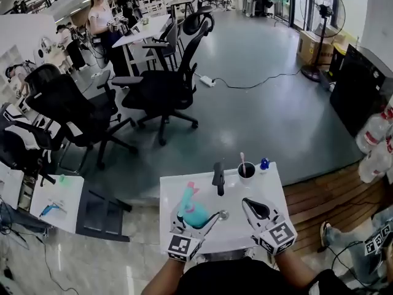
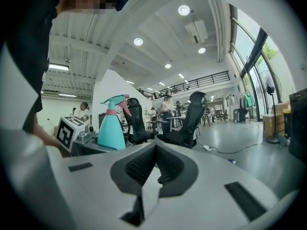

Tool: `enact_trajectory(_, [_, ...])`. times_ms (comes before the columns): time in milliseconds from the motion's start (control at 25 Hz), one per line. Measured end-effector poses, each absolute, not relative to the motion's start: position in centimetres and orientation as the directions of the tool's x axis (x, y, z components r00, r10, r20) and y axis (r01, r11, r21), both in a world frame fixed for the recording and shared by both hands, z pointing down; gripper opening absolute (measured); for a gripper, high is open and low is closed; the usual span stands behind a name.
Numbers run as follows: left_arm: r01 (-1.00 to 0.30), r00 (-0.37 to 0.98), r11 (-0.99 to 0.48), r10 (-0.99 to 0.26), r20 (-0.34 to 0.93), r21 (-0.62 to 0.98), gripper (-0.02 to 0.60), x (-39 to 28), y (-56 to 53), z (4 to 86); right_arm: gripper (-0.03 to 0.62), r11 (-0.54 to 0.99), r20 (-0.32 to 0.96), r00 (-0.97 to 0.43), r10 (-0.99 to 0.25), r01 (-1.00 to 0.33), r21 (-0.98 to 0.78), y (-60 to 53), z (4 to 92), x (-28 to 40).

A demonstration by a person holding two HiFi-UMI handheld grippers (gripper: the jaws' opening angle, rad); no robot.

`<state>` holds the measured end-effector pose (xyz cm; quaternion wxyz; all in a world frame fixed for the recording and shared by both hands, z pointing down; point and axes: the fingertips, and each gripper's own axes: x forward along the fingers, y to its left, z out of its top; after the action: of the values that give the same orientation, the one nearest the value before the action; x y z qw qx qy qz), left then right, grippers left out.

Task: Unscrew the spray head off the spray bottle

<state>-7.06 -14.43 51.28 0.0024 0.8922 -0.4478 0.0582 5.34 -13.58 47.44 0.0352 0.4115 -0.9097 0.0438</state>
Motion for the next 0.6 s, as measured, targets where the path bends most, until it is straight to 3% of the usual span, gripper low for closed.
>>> enact_trajectory(280, [-0.783,0.605,-0.613,-0.79,0.101,-0.102,0.453,-5.2,-14.8,50.2,0.006,0.687,0.025,-0.689,-0.724,-0.724,-0.062,-13.6,44.9,5.8])
enact_trajectory(400, [-0.784,0.598,-0.61,-0.792,0.125,-0.118,0.453,-5.1,-15.1,50.4,0.099,0.755,0.002,-0.757,-0.654,-0.652,-0.072,-12.7,43.1,4.2])
enact_trajectory(600, [-0.766,0.607,-0.627,-0.778,0.164,-0.139,0.453,-4.2,-15.3,51.2,0.195,0.84,-0.009,-0.841,-0.541,-0.54,-0.05,-11.1,41.1,0.9])
